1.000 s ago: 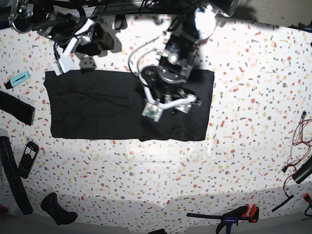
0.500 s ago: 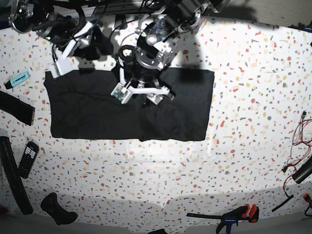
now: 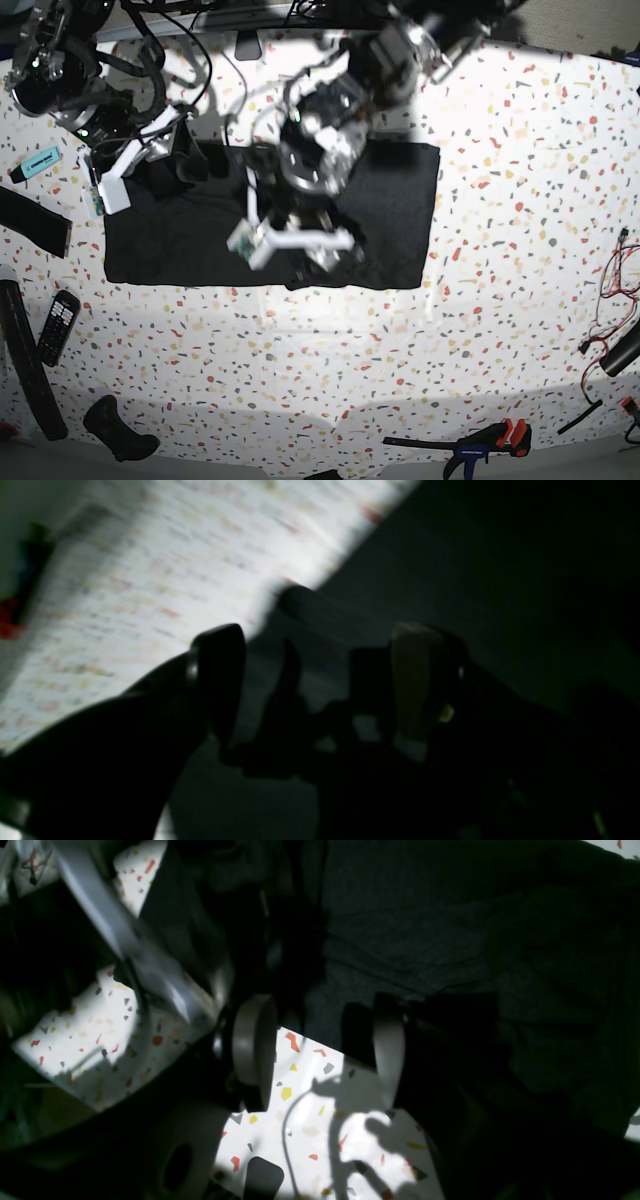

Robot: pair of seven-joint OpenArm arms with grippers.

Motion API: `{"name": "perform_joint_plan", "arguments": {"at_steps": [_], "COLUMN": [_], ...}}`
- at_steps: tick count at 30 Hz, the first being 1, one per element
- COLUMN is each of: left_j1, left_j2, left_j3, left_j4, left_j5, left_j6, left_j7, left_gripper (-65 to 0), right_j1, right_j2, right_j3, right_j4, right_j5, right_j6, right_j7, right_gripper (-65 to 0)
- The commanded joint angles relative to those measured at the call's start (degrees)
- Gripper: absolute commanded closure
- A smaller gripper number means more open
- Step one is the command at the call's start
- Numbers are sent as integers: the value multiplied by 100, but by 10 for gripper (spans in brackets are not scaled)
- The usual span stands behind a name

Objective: Fold the T-shirt properly
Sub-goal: 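Raise the left gripper away from the folded shirt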

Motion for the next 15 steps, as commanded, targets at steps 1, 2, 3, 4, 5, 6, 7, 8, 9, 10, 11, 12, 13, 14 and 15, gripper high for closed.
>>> {"name": "perform_joint_plan", "arguments": {"at_steps": [1,2,3,4,5,6,7,8,9,10,11,12,13,14,15], "left_j1": [-227,-352,-463,-553,-627,-678,-708,-715,-715,-710,-702,-699,-699,-699,-699], "left_j2": [-15,-72,-129,-197,-271,-348,-426,-511,-608,-719,-837,-955,-1071,-1178,-1263], "left_j3": [-173,-361,-566,-782,-992,-1185,-1362,-1512,-1626,-1705,-1751,-1770,-1770,-1770,-1770], "left_j4": [92,92,92,92,92,92,92,92,92,92,92,92,92,92,92], "left_j5": [76,74,55,9,-39,-131,-227,-334,-437,-544,-647,-739,-859,-1021,-1191], "left_j6": [70,70,68,68,68,70,68,66,59,46,44,48,48,46,46], "left_j7": [-26,70,188,306,435,557,636,675,693,691,684,686,686,686,688], "left_gripper": [-432,-432,-432,-432,-432,-432,-432,-432,-432,-432,-432,-432,-432,-432,-432], "right_j1": [31,28,28,31,28,28,28,26,28,31,46,61,90,136,199], "right_j2": [52,50,50,50,52,52,52,55,52,52,55,55,55,52,55], "right_j3": [24,28,28,26,26,26,26,28,26,26,28,28,28,28,28], "right_j4": [98,98,98,98,98,98,94,83,79,79,79,79,79,70,61], "right_j5": [48,35,-46,-219,-404,-584,-713,-743,-743,-743,-745,-787,-918,-1123,-1349], "right_j6": [32,32,32,32,32,32,32,32,32,32,32,32,32,32,32], "right_j7": [109,107,105,105,105,83,61,61,63,70,96,140,269,428,597], "right_gripper": [-303,-304,-305,-319,-352,-391,-429,-455,-463,-462,-462,-462,-462,-462,-462]}}
